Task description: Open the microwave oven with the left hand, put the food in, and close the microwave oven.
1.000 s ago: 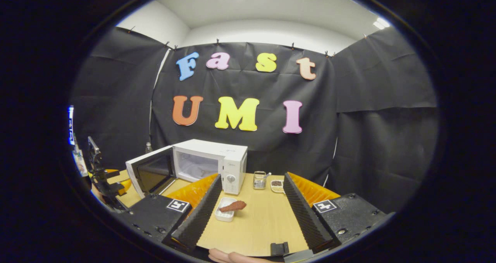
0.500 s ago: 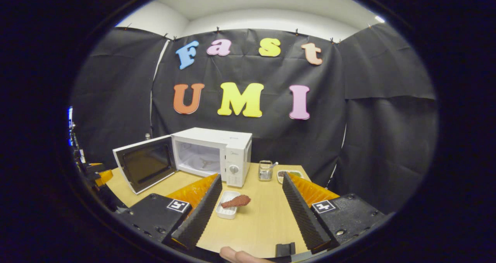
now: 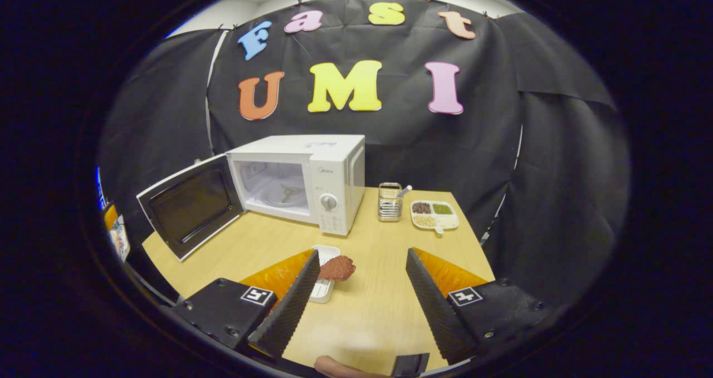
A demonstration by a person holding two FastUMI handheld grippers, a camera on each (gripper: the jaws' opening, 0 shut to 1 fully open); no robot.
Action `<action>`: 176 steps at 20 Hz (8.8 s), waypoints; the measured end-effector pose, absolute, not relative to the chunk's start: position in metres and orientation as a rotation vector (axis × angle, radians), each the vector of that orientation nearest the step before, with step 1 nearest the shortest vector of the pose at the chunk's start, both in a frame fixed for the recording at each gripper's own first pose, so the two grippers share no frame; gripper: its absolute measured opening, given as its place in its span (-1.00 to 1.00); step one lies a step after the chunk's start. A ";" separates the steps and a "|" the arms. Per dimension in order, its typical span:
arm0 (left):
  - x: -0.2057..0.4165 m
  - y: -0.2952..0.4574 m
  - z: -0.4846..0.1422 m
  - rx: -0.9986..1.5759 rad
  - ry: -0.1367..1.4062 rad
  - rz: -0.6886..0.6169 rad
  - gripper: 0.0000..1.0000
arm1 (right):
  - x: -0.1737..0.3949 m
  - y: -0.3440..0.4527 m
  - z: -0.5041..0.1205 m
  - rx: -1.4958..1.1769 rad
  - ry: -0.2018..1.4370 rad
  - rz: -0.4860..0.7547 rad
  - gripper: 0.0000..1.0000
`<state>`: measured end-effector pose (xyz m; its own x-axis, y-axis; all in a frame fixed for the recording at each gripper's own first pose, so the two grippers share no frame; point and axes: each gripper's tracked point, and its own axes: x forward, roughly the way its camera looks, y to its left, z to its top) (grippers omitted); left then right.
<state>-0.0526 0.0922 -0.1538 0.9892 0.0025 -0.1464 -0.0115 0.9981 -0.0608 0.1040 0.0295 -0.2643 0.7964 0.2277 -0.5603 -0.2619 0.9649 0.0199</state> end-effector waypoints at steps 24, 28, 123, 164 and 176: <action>0.025 0.033 -0.124 0.019 0.128 -0.008 0.91 | 0.158 0.086 -0.405 0.403 1.137 0.680 -0.39; 0.020 0.029 -0.124 0.030 0.108 -0.027 0.94 | 0.149 0.090 -0.397 0.369 1.115 0.697 -0.91; -0.028 0.178 -0.168 -0.158 0.139 0.085 0.56 | 0.179 0.310 -0.221 0.041 0.209 0.237 0.94; 0.071 0.198 -0.300 -0.135 0.198 0.015 -1.00 | -0.080 0.071 -0.036 0.039 -0.009 0.306 0.94; 0.088 0.110 -0.311 -0.117 0.212 -0.126 -1.00 | -0.096 0.042 -0.028 0.028 -0.043 0.286 0.94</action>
<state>0.0876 0.1103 -0.3106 0.9697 -0.1372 -0.2022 0.1125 0.9852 -0.1291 -0.0964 0.0424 -0.0278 0.9585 0.2815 0.0460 -0.2827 0.9590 0.0213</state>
